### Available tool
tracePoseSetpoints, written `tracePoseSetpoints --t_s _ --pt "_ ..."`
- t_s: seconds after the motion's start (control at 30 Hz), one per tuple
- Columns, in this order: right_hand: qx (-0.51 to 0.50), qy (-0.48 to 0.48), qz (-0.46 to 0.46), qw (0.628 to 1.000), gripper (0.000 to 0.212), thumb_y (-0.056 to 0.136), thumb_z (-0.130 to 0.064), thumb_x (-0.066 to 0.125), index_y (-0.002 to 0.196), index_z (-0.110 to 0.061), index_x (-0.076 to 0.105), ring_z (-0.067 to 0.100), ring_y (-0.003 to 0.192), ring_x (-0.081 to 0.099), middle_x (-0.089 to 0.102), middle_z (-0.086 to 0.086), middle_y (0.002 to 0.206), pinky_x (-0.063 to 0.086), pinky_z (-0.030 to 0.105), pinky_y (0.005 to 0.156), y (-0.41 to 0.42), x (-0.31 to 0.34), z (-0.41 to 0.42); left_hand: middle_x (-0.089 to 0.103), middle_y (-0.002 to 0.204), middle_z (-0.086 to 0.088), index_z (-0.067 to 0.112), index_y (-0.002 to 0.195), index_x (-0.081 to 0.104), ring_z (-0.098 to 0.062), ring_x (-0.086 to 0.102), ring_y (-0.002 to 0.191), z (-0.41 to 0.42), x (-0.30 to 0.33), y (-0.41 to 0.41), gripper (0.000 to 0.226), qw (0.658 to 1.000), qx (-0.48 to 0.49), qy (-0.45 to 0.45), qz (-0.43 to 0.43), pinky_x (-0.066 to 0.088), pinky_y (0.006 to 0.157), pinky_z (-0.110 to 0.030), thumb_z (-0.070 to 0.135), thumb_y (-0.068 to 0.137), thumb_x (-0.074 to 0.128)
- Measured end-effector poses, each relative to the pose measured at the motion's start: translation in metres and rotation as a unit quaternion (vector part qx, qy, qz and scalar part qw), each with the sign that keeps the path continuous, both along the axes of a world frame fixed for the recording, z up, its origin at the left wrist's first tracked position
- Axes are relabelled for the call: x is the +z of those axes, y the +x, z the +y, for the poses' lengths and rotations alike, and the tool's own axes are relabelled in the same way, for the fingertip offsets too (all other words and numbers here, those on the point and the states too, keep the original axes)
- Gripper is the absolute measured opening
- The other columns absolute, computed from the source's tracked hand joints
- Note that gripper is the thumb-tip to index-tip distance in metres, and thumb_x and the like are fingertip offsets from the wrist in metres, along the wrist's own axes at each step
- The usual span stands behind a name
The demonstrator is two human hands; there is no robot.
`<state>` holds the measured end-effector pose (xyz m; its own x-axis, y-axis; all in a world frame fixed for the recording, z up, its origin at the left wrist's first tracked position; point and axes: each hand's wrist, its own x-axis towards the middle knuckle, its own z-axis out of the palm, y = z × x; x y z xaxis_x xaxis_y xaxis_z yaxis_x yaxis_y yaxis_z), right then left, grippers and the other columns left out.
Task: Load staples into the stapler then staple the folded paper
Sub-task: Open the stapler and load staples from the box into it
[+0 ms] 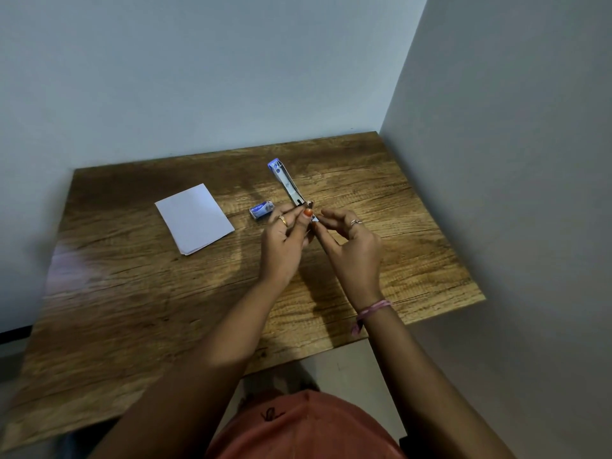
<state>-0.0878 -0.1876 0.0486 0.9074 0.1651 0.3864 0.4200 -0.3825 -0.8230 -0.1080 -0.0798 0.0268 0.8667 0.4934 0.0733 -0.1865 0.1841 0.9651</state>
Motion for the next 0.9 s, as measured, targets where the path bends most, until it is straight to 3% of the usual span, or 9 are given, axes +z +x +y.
tracePoseSetpoints --t_s 0.1,0.2,0.33,0.47,0.73,0.8,0.9 --pt "-0.009 -0.006 0.015 1.000 0.020 0.080 -0.021 0.073 0.099 -0.018 0.068 -0.011 0.088 0.062 0.074 -0.007 0.092 0.042 0.000 0.074 0.000 0.002 0.002 0.047 0.110 0.006 0.011 0.110 0.064 -0.021 0.059 0.104 -0.001 -0.001 0.001 0.019 1.000 -0.006 -0.004 -0.008 0.055 0.077 -0.027 0.011 0.096 0.050" --pt "-0.007 -0.028 0.029 0.999 0.018 0.081 -0.022 0.072 0.098 -0.019 0.068 -0.002 0.085 0.067 0.075 -0.007 0.091 0.051 0.015 0.077 -0.001 0.004 0.002 0.047 0.118 -0.002 0.013 0.106 0.066 -0.025 0.060 0.106 -0.003 -0.002 0.001 0.018 1.000 -0.006 -0.018 -0.007 0.055 0.082 -0.032 0.010 0.096 0.051" --pt "-0.016 -0.110 0.024 0.994 0.016 0.085 -0.027 0.067 0.100 -0.024 0.068 0.008 0.084 0.069 0.075 -0.006 0.089 0.055 0.030 0.075 -0.004 0.008 0.004 0.052 0.108 0.016 0.023 0.099 0.069 -0.018 0.061 0.102 -0.006 -0.006 -0.002 0.021 1.000 0.008 -0.010 -0.014 0.055 0.081 -0.033 0.011 0.096 0.052" --pt "-0.038 -0.181 0.010 0.983 0.018 0.088 -0.032 0.063 0.103 -0.026 0.069 0.013 0.082 0.069 0.075 -0.005 0.089 0.051 0.024 0.067 -0.006 0.011 0.003 0.052 0.114 0.009 0.028 0.097 0.069 -0.030 0.060 0.108 -0.006 -0.010 -0.002 0.023 1.000 0.014 0.001 0.001 0.054 0.086 -0.044 0.013 0.095 0.053" --pt "-0.025 -0.223 0.016 0.974 0.020 0.089 -0.040 0.059 0.102 -0.032 0.071 0.022 0.077 0.067 0.074 0.001 0.085 0.052 0.034 0.064 -0.004 0.013 -0.001 0.050 0.109 0.016 0.018 0.108 0.067 0.000 0.062 0.097 -0.006 -0.010 -0.002 0.019 1.000 0.017 0.008 0.013 0.055 0.080 -0.027 0.013 0.095 0.053" --pt "-0.016 -0.219 0.017 0.975 0.019 0.088 -0.039 0.061 0.102 -0.032 0.072 0.022 0.077 0.067 0.075 0.002 0.086 0.052 0.035 0.065 -0.002 0.010 -0.003 0.049 0.109 0.015 0.015 0.110 0.066 0.001 0.061 0.098 -0.005 -0.011 -0.001 0.020 1.000 0.019 0.005 0.010 0.055 0.081 -0.028 0.011 0.095 0.053" --pt "-0.003 -0.205 0.019 0.979 0.017 0.086 -0.034 0.064 0.100 -0.030 0.073 0.022 0.075 0.068 0.075 0.002 0.085 0.052 0.033 0.065 0.001 0.008 -0.005 0.049 0.113 0.008 0.014 0.110 0.065 -0.010 0.060 0.104 -0.006 -0.013 0.000 0.020 1.000 0.020 -0.004 0.011 0.056 0.083 -0.031 0.010 0.095 0.052"
